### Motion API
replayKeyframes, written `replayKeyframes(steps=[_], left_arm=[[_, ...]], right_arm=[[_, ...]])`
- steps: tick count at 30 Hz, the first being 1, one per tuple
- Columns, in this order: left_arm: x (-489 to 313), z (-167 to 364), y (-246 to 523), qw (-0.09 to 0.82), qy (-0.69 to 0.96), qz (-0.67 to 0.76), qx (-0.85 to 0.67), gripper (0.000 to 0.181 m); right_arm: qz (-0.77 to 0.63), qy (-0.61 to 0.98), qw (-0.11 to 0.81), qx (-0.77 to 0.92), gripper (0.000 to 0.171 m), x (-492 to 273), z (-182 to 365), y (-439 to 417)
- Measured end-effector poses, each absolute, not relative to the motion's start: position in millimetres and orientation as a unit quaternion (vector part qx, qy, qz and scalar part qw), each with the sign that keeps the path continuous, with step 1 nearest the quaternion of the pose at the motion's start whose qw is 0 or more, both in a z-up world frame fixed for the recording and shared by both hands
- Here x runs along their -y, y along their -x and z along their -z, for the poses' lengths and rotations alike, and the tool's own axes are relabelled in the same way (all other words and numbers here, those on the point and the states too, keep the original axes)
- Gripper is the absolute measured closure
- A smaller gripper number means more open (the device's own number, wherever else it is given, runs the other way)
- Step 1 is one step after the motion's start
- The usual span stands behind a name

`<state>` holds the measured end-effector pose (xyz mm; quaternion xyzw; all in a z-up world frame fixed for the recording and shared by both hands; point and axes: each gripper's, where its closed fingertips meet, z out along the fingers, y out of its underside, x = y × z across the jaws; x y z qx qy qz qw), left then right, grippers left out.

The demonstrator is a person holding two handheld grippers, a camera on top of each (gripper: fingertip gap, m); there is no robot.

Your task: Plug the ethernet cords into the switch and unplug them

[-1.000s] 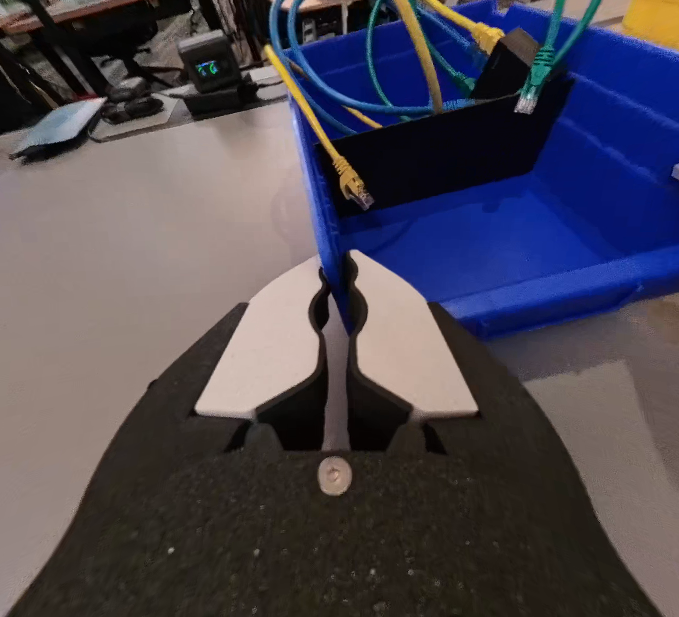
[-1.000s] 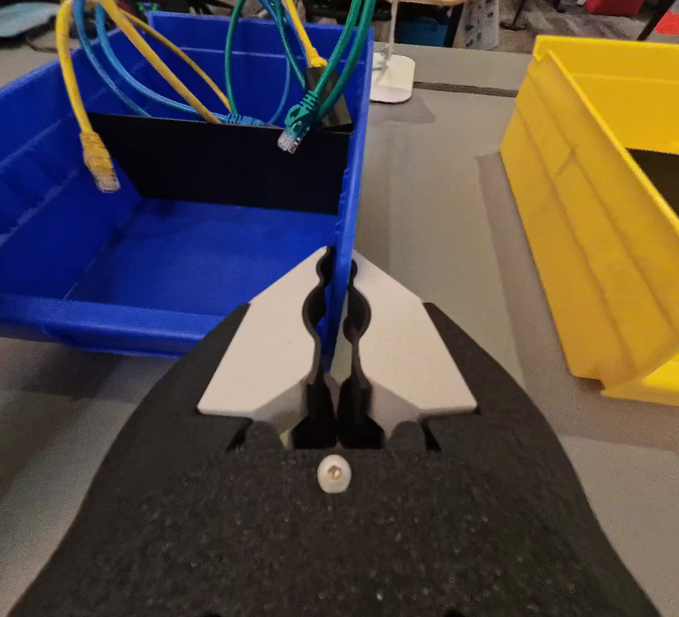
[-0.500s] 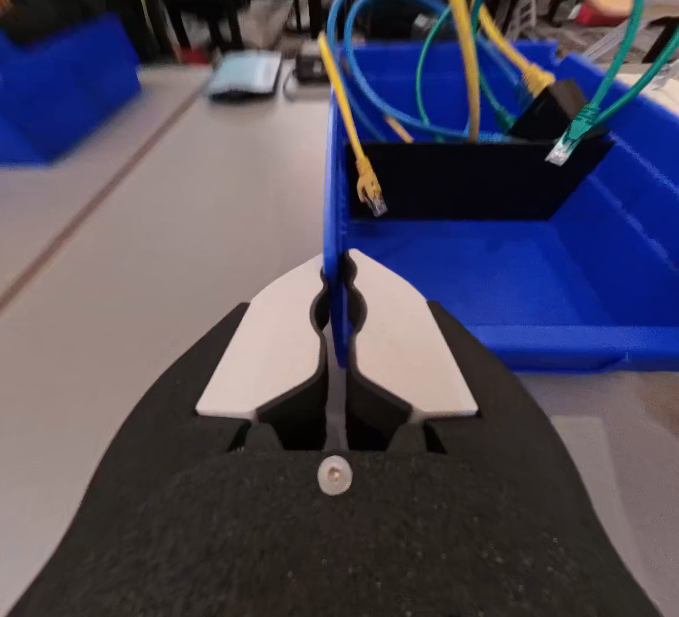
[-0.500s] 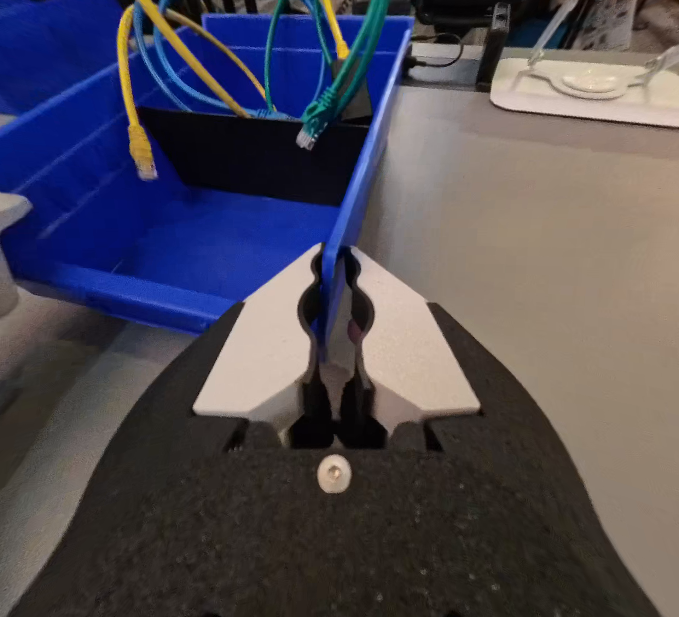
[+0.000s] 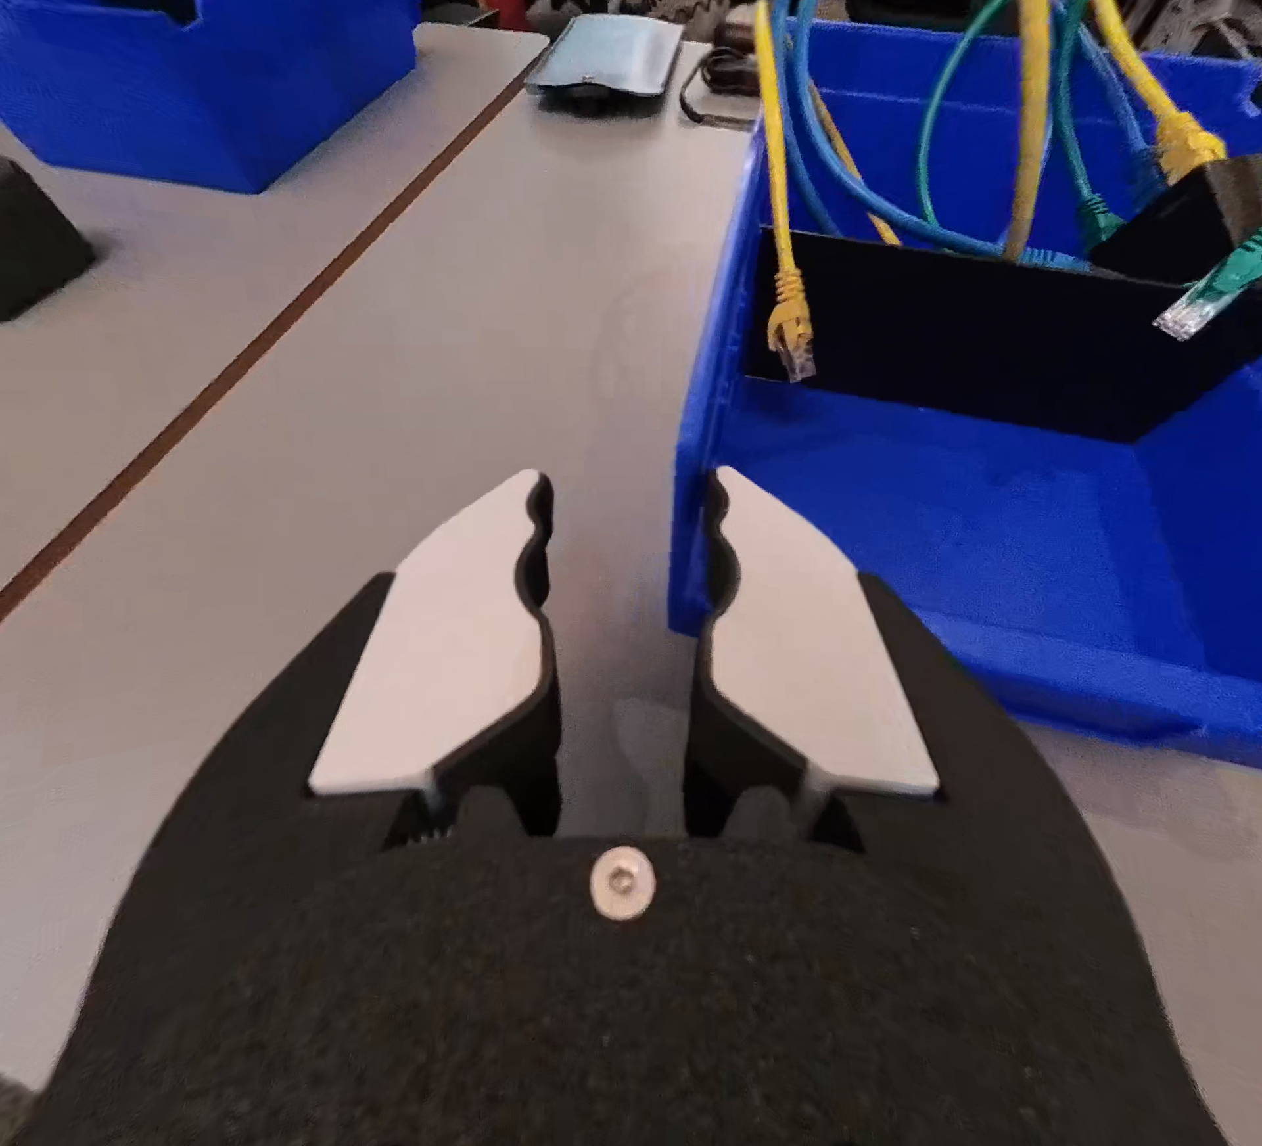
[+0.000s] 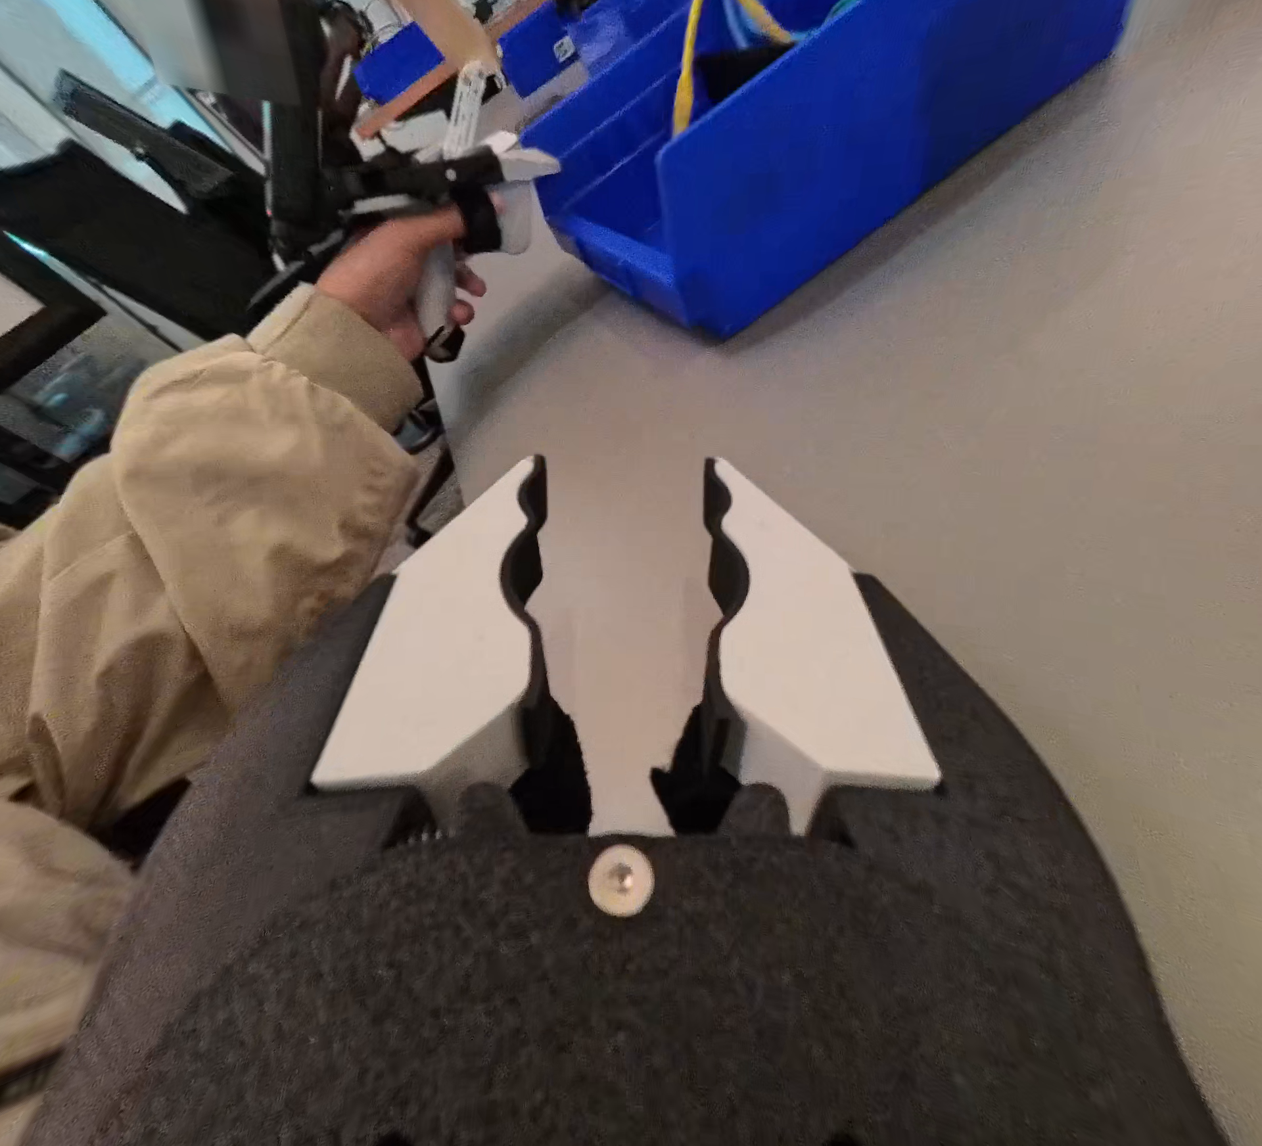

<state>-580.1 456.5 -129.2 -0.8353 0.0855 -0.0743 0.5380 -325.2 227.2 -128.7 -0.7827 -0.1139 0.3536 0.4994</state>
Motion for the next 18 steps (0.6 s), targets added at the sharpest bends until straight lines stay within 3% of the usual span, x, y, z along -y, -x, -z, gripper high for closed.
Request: replayKeyframes(steps=[5,7,9,11,18], left_arm=[[-441,126,593,0.521,0.848,0.099,-0.018,0.132],[-428,102,599,0.551,0.833,0.054,-0.018,0.131],[-405,61,593,0.609,0.792,0.011,-0.038,0.150],[-374,43,567,0.635,0.770,0.022,-0.061,0.157],[-293,129,435,0.532,0.808,0.207,-0.145,0.158]], right_arm=[[-0.123,0.795,0.593,0.042,0.123,-179,108,147],[-0.023,0.791,0.610,-0.034,0.129,-146,103,74],[-0.008,0.765,0.637,-0.093,0.135,-109,95,31],[0.014,0.737,0.658,-0.152,0.139,-79,90,-8],[0.043,0.754,0.635,-0.160,0.138,-75,112,-40]])
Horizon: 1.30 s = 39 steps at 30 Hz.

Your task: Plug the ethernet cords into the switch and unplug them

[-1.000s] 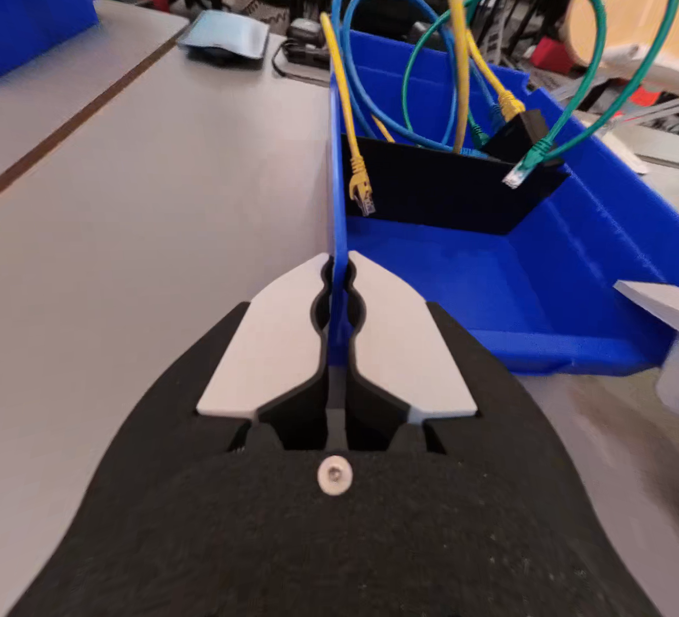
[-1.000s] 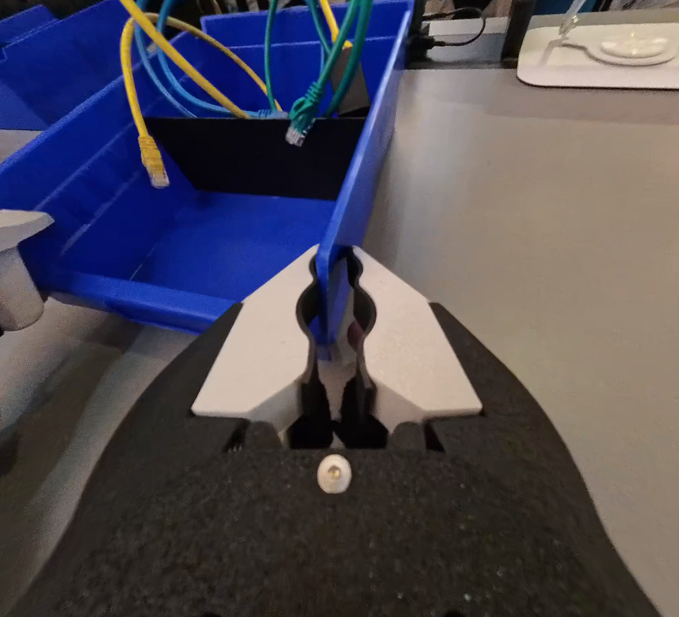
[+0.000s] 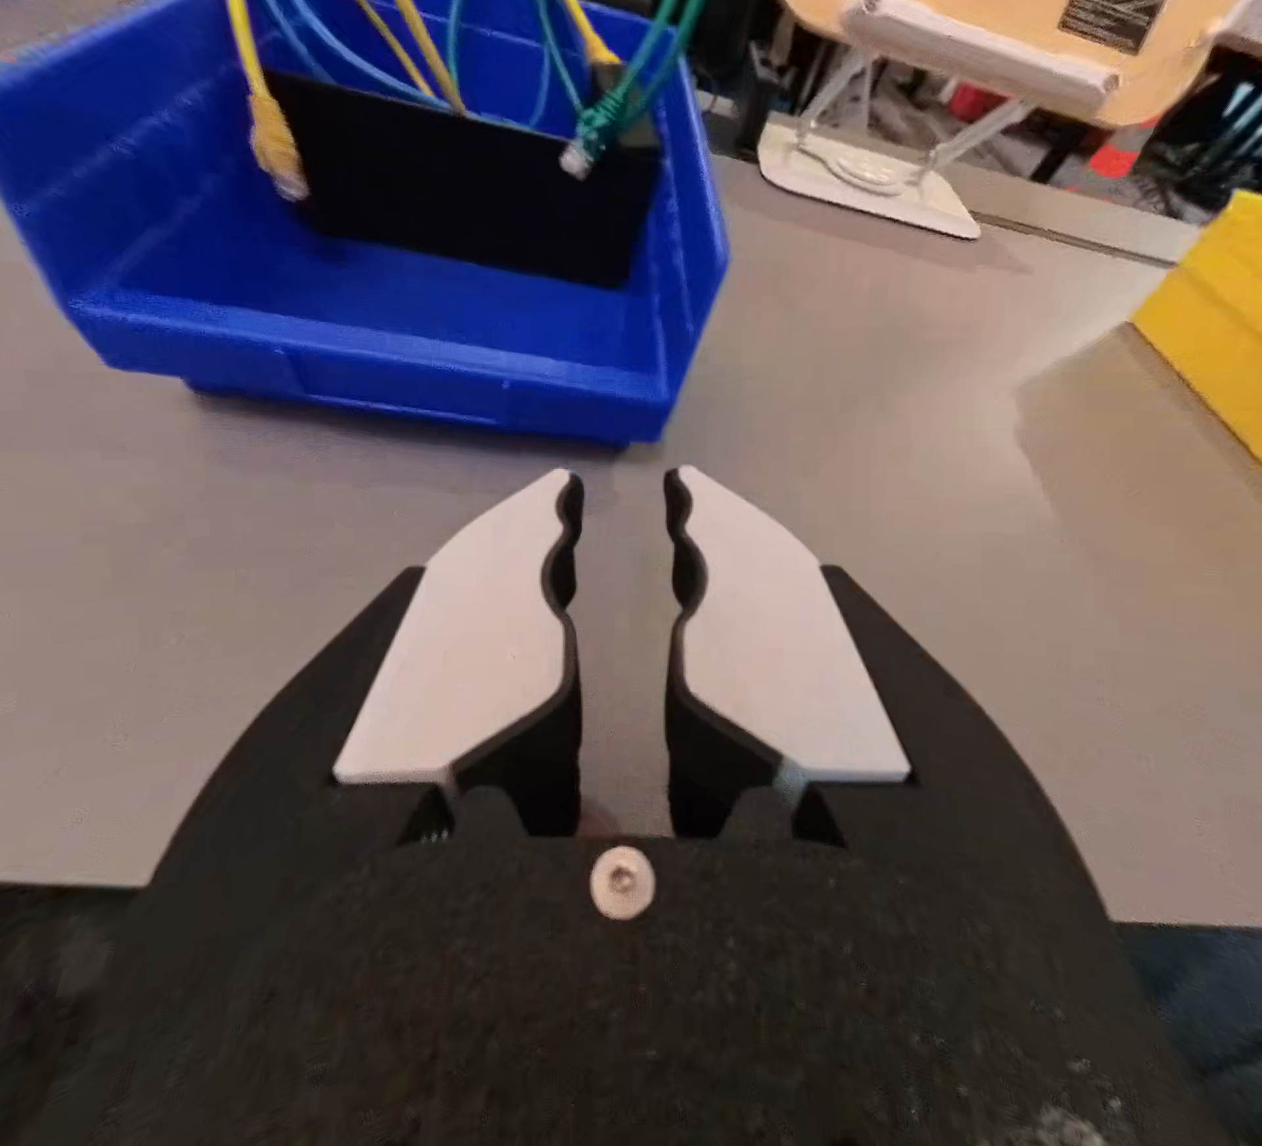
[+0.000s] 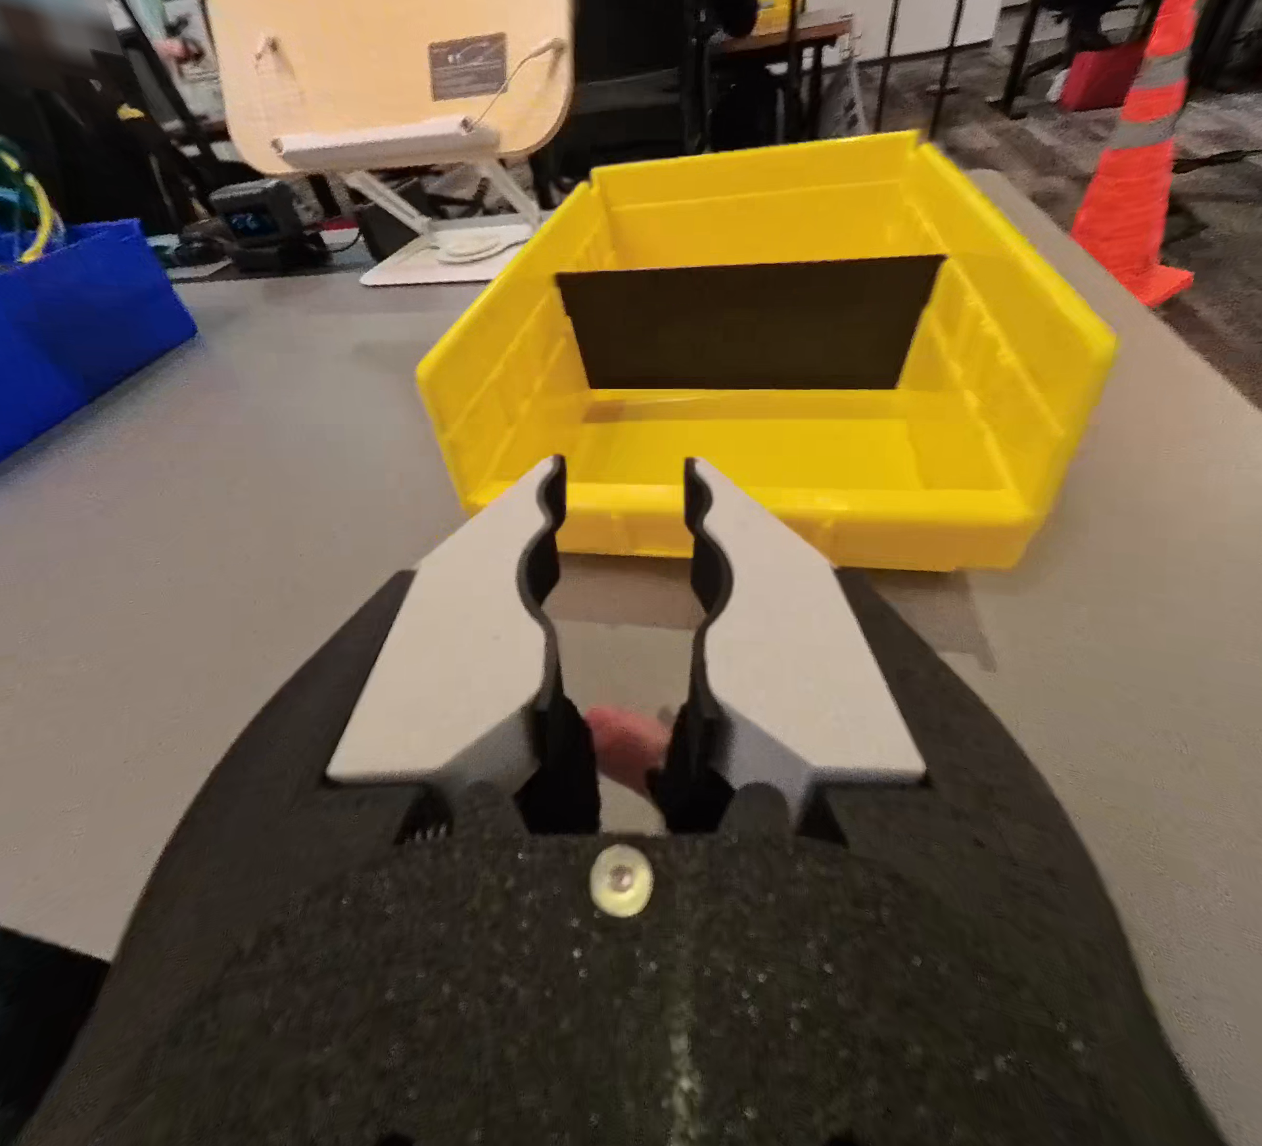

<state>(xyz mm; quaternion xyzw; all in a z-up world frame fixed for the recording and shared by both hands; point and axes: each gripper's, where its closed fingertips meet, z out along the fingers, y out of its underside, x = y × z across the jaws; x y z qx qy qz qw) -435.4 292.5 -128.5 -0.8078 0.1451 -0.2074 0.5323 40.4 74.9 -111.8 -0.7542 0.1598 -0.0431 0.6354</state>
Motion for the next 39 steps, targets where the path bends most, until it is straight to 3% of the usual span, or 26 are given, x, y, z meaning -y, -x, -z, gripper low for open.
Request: replayKeyframes(steps=[2,4,8,14,18,24,30,33,35,37,39], left_arm=[[-290,123,421,0.535,0.799,0.195,-0.196,0.156],[-295,116,415,0.570,0.769,0.162,-0.239,0.156],[-294,132,409,0.542,0.783,0.116,-0.282,0.157],[-291,135,406,0.535,0.782,0.137,-0.290,0.157],[-296,143,415,0.519,0.797,0.137,-0.276,0.158],[-293,146,421,0.503,0.810,0.158,-0.255,0.158],[-289,141,420,0.507,0.808,0.182,-0.239,0.154],[-283,143,411,0.491,0.808,0.209,-0.251,0.149],[-269,154,399,0.438,0.819,0.249,-0.275,0.157],[-263,158,392,0.408,0.830,0.269,-0.267,0.144],[-266,140,389,0.411,0.827,0.288,-0.254,0.153]], right_arm=[[0.045,0.770,0.625,-0.123,0.127,-87,117,-21],[0.064,0.782,0.614,-0.090,0.127,-103,123,-3],[0.100,0.813,0.568,-0.082,0.127,-138,143,10],[0.101,0.819,0.551,-0.120,0.150,-162,146,-10],[0.125,0.823,0.542,-0.117,0.154,-179,146,-27],[0.035,0.793,0.600,-0.099,0.139,-160,117,2],[0.037,0.760,0.642,-0.095,0.139,-109,110,21],[0.049,0.766,0.636,-0.085,0.139,-112,112,18],[0.036,0.781,0.617,-0.089,0.140,-116,124,18],[0.015,0.806,0.582,-0.102,0.139,-118,141,19],[-0.004,0.810,0.578,-0.102,0.139,-120,143,23]])
